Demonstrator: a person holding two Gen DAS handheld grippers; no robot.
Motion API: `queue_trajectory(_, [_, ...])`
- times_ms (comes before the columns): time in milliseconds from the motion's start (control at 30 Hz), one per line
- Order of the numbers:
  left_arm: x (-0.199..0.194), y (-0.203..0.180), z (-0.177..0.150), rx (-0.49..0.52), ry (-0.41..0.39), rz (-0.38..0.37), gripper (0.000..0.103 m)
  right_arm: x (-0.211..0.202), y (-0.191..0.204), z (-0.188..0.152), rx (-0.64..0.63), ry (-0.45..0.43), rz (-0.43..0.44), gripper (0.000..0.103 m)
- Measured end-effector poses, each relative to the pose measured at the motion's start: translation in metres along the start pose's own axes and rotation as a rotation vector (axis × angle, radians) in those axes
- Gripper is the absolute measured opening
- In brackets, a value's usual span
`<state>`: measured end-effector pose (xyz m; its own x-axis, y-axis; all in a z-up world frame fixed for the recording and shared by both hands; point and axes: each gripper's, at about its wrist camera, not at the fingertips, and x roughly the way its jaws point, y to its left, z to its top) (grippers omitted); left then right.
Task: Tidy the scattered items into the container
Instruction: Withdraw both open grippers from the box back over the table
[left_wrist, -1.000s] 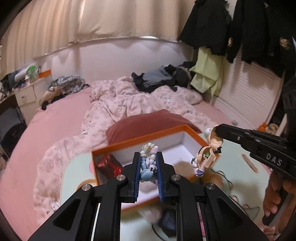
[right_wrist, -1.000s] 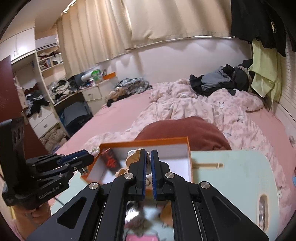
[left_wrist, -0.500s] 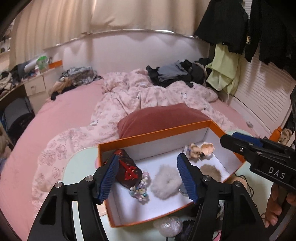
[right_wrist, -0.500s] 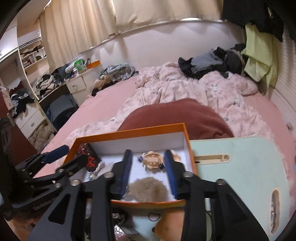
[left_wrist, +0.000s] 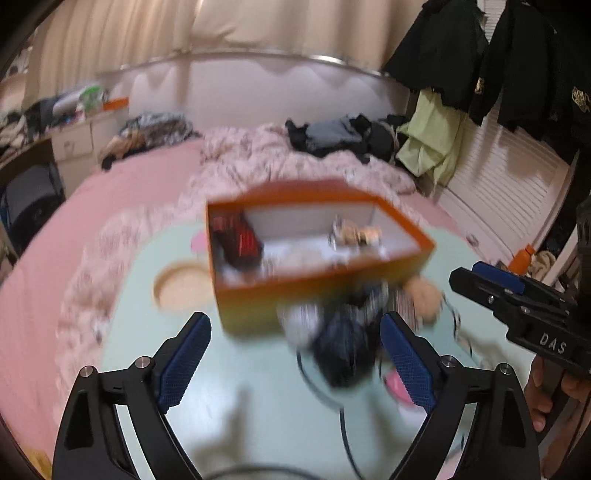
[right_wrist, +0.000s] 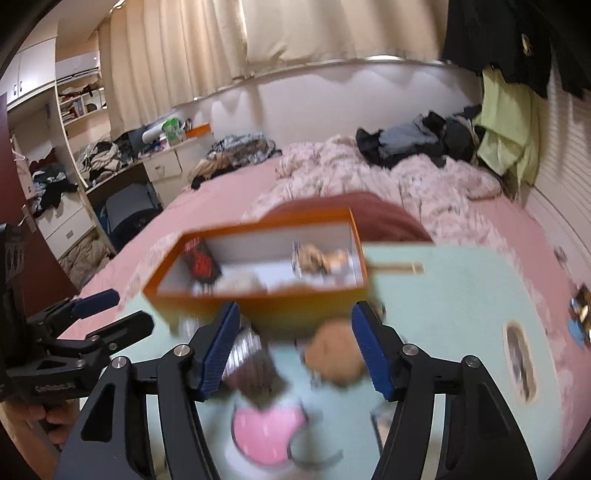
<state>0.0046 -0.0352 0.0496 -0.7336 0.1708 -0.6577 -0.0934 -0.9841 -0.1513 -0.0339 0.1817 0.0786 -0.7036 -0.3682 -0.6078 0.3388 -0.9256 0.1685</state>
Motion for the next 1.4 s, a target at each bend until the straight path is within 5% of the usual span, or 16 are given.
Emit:
queue_trajectory(400, [0.024, -0.010, -0.053, 0.026, 0.088, 0.110, 0.094, 0.015, -0.007, -0.065, 0.068, 0.141, -0.136, 0.065])
queue_trajectory(533, [0.026, -0.015, -0.057, 0.052, 0.091, 0.146, 0.103, 0.024, 0.006, -0.072, -0.028, 0.153, -0.244, 0.087])
queue_trajectory(633, [0.027, -0.014, -0.056, 0.055, 0.090, 0.139, 0.103, 0.028, 0.006, -0.073, -0.041, 0.167, -0.227, 0.102])
queue_trajectory(1400, [0.026, -0.015, -0.054, 0.057, 0.084, 0.138, 0.103, 0.027, 0.009, -0.079, -0.052, 0.166, -0.215, 0.103])
